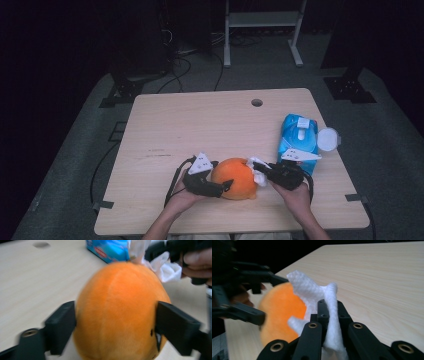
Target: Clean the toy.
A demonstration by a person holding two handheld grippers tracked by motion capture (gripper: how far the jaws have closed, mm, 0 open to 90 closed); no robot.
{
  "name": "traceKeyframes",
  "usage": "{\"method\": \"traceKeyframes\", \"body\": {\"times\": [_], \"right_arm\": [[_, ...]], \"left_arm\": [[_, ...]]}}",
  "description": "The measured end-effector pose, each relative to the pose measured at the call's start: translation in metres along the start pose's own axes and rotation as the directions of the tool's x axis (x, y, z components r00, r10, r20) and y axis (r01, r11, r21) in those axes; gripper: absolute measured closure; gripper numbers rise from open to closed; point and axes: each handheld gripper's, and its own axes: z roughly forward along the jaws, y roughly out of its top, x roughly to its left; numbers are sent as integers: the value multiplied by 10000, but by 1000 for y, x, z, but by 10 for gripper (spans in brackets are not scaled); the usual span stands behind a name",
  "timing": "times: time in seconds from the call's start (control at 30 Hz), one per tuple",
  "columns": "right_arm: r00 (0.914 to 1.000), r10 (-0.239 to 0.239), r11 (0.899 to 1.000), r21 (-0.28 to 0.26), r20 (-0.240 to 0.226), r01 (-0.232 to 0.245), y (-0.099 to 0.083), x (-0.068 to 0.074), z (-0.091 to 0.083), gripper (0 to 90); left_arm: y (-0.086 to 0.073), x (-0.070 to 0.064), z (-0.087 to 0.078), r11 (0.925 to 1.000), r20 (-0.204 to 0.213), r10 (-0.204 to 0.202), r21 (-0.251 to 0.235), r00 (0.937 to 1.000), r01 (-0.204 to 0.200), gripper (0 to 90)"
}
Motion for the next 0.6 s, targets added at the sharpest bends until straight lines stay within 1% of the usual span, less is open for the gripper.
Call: {"method": "traceKeyframes", "body": {"times": [0.07,0.1,0.13,0.17,0.23,0.3,0.33,0.37,0.4,0.43,0.47,0.5,0.53,0.57,0.6], "right_arm": [[9990,-293,9996,14,-327,293,4,7,1,846],[9974,-527,9986,-3,-495,527,6,11,2,846],[9959,-705,9975,-14,-572,705,8,15,2,846],[9944,-829,9965,-85,-661,826,10,18,3,846],[9930,-977,9950,-260,-659,962,13,20,3,844],[9955,-821,9962,-319,-464,807,12,16,2,840],[9971,-703,9971,-298,-287,694,10,12,1,837],[9984,-553,9981,-265,-110,550,7,7,1,837],[9995,-329,9992,-224,-31,328,5,3,0,837],[9998,-127,9998,-183,-123,124,3,0,0,840],[9998,-102,9999,-66,-151,101,2,0,1,844],[9997,-223,9997,26,-134,224,2,1,2,846],[9993,-363,9993,77,-119,364,3,4,2,847],[9988,-463,9988,120,-143,465,4,6,3,848],[9984,-540,9984,147,-166,542,5,8,3,849]], "left_arm": [[3,-3,-1,9982,-74,536,257,9985,-534,326],[4,-5,-2,9963,-135,848,174,9963,-846,353],[4,-8,-2,9925,-141,1217,93,9925,-1215,373],[4,-13,-2,9844,-91,1762,-28,9843,-1762,383],[6,-18,-3,9739,-53,2270,-39,9739,-2270,386],[6,-20,-5,9692,87,2459,-195,9693,-2457,383],[6,-19,-5,9688,160,2468,-257,9689,-2463,378],[5,-18,-5,9712,250,2365,-366,9713,-2355,365],[4,-16,-5,9742,306,2227,-459,9744,-2212,335],[4,-13,-4,9825,297,1806,-517,9831,-1789,278],[4,-10,-3,9889,290,1417,-488,9895,-1402,197],[4,-5,-1,9966,278,782,-294,9965,-774,156],[2,1,2,10000,390,63,12,9992,-63,111],[0,6,5,9975,639,-668,257,9957,653,102],[-3,10,7,9942,851,-1039,353,9909,1012,116]]}}
